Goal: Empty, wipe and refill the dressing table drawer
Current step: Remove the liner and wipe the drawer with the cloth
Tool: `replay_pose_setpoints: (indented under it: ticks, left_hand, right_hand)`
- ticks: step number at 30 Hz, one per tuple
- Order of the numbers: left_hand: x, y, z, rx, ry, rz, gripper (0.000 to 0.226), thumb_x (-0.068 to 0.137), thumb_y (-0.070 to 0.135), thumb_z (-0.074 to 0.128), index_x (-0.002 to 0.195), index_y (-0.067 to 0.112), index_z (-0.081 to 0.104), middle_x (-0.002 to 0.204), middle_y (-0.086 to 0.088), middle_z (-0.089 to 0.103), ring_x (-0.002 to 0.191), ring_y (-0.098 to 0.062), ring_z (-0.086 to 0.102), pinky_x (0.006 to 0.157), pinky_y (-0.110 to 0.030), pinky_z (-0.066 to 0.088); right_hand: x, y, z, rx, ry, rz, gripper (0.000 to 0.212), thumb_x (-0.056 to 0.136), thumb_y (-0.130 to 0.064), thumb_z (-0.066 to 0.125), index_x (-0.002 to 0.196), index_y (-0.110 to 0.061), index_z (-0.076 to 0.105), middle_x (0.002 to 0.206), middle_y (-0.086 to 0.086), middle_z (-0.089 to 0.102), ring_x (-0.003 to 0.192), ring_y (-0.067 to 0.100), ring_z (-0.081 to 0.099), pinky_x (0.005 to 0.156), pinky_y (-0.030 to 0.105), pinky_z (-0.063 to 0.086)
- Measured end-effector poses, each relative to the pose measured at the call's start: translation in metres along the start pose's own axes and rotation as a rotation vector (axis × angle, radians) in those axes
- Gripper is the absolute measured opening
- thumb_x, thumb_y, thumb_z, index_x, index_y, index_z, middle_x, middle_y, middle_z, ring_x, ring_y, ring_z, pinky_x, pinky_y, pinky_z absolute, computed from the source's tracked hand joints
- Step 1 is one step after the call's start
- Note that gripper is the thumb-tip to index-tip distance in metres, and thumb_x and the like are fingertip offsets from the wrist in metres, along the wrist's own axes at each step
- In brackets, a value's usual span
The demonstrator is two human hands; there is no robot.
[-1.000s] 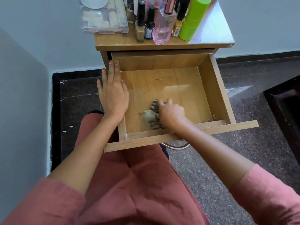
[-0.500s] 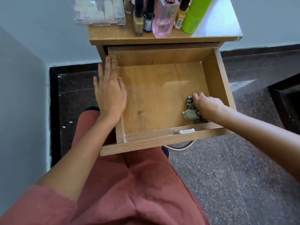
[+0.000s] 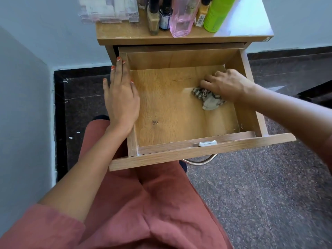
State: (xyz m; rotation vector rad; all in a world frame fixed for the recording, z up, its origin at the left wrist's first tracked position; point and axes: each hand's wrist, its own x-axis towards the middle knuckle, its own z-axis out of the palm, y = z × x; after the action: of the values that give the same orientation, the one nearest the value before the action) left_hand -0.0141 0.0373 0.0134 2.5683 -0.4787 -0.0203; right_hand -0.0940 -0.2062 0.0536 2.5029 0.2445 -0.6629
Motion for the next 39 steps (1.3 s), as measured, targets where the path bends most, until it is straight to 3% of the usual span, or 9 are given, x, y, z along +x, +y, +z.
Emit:
replay_pose_setpoints:
  ticks: [6,10,14,18,23,26,29,34,39]
  left_hand:
    - [0.000,-0.001,0.000,0.000,-0.004,-0.016,0.047,0.098,0.013,0.026,0.145,0.012,0.020,0.155,-0.003,0.016,0.143,-0.021,0.013,0.118,-0.041,0.009]
    - [0.000,-0.001,0.000,-0.003,-0.008,-0.018,0.047,0.098,0.014,0.026,0.145,0.013,0.020,0.155,-0.003,0.015,0.143,-0.021,0.012,0.118,-0.041,0.008]
    - [0.000,-0.001,0.000,0.009,-0.009,-0.016,0.047,0.098,0.015,0.026,0.145,0.013,0.019,0.155,-0.002,0.015,0.143,-0.021,0.011,0.118,-0.041,0.008]
    - [0.000,-0.001,0.001,0.010,-0.005,-0.019,0.047,0.098,0.014,0.026,0.145,0.013,0.020,0.155,-0.003,0.015,0.143,-0.021,0.011,0.118,-0.041,0.008]
    - [0.000,0.000,0.001,-0.063,0.006,-0.004,0.047,0.097,0.010,0.027,0.144,0.009,0.022,0.154,-0.006,0.017,0.143,-0.019,0.015,0.118,-0.037,0.007]
    - [0.002,0.001,0.002,-0.107,0.019,0.006,0.047,0.097,0.007,0.026,0.144,0.007,0.022,0.154,-0.008,0.017,0.142,-0.017,0.017,0.118,-0.033,0.004]
    - [0.003,0.001,0.002,-0.102,0.028,0.018,0.046,0.097,0.007,0.026,0.143,0.006,0.023,0.154,-0.008,0.018,0.142,-0.017,0.018,0.118,-0.033,0.004]
    - [0.003,0.000,0.002,-0.067,0.020,0.028,0.046,0.097,0.009,0.027,0.143,0.007,0.023,0.154,-0.009,0.018,0.142,-0.019,0.017,0.117,-0.034,0.004]
    - [0.002,-0.001,0.001,0.054,0.015,0.013,0.047,0.098,0.014,0.026,0.145,0.010,0.020,0.154,-0.006,0.017,0.143,-0.022,0.014,0.117,-0.039,0.008]
  right_hand:
    - [-0.021,-0.012,0.013,-0.082,-0.095,-0.169,0.068,0.087,-0.033,0.057,0.139,-0.019,0.016,0.141,0.008,0.030,0.119,0.022,0.047,0.086,0.029,0.048]
    - [-0.045,-0.022,0.031,-0.141,-0.140,-0.399,0.040,0.096,-0.015,0.032,0.135,-0.015,0.023,0.136,0.007,0.035,0.116,0.020,0.047,0.095,0.030,0.044]
    - [-0.049,-0.023,0.037,-0.144,-0.060,-0.444,0.041,0.091,-0.006,0.018,0.129,-0.012,0.032,0.127,0.007,0.044,0.108,0.020,0.052,0.089,0.031,0.044]
    - [-0.052,-0.020,0.052,-0.116,0.094,-0.371,0.031,0.084,-0.007,0.034,0.112,-0.011,0.047,0.105,0.005,0.059,0.091,0.020,0.060,0.073,0.032,0.049]
    - [-0.049,-0.019,0.057,-0.164,0.156,-0.305,0.027,0.073,-0.006,0.059,0.100,-0.011,0.054,0.090,0.003,0.061,0.078,0.020,0.061,0.064,0.031,0.046]
    - [-0.043,-0.016,0.046,-0.204,0.114,-0.288,0.035,0.087,-0.012,0.046,0.121,-0.013,0.039,0.118,0.004,0.051,0.107,0.021,0.054,0.083,0.032,0.042]
    - [-0.032,-0.008,0.031,-0.252,0.026,-0.212,0.044,0.088,-0.019,0.049,0.126,-0.014,0.027,0.131,0.005,0.042,0.120,0.023,0.046,0.091,0.033,0.039]
    - [-0.011,0.004,0.015,-0.249,0.017,-0.086,0.050,0.088,-0.023,0.053,0.129,-0.015,0.025,0.132,0.006,0.043,0.117,0.021,0.050,0.091,0.031,0.040]
    - [-0.016,0.003,0.022,-0.238,0.003,-0.238,0.037,0.093,-0.022,0.041,0.127,-0.012,0.029,0.131,0.006,0.045,0.111,0.019,0.055,0.094,0.030,0.041]
